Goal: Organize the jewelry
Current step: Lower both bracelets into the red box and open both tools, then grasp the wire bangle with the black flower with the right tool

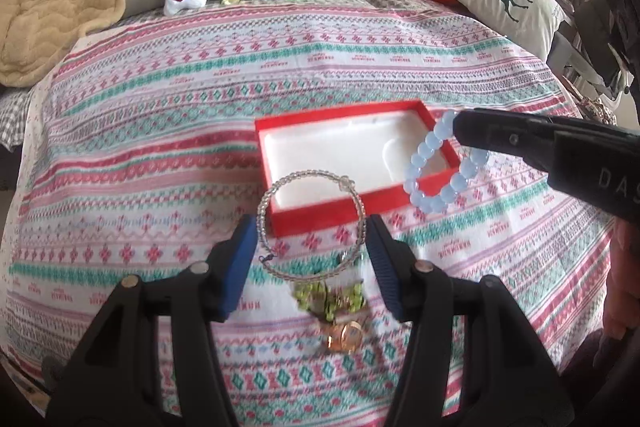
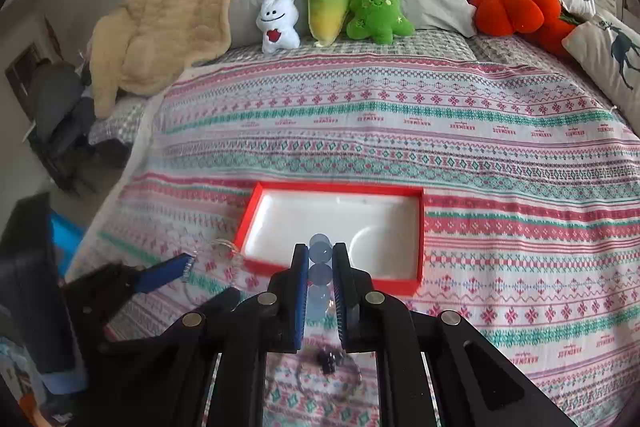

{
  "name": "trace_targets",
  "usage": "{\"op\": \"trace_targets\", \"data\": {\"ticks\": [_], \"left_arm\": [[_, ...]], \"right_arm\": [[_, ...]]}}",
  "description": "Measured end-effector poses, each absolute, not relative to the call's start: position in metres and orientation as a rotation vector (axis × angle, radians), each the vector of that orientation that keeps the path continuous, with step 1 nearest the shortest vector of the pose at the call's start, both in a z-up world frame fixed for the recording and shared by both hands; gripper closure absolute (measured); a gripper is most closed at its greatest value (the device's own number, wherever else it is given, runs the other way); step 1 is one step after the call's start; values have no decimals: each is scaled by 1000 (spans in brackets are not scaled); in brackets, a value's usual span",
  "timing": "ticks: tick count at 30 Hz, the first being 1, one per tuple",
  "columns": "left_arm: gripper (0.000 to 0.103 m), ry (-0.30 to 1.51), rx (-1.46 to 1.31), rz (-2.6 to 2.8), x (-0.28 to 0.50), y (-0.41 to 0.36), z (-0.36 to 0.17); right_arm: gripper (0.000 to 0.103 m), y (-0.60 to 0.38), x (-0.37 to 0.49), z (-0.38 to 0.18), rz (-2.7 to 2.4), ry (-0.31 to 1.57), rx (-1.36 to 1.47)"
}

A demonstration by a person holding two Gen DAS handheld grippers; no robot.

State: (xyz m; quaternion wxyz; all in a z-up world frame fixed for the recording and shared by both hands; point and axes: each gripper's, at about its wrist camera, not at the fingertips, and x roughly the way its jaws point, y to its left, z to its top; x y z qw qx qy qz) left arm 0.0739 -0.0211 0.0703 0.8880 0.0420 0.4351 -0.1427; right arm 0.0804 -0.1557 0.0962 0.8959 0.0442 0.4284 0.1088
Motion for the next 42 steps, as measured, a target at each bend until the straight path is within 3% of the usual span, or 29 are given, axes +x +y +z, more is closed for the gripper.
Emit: {"op": "trace_targets", "data": {"ticks": [8,24,26,32,35,37,42], "left_arm": [[46,879,102,-340,111,-42,55],[45,881,153,-340,144,-53,26],[41,882,159,-337,143,-55,27],[38,859,192,-325,128,-56,44],[30,844,185,-313,115,-51,54],[26,837,182,-301,107,-48,58],[21,863,170,-260,89,-38,62]], "right_arm": [[91,-154,113,98,217,842,65],[90,-196,149,35,93,941,58],[85,-198,147,38,100,938,64],[81,-199,136,51,100,929,43],[72,-201,125,59,90,920,36],[39,-203,118,62,72,923,38],[37,-207,98,67,62,922,46]]}}
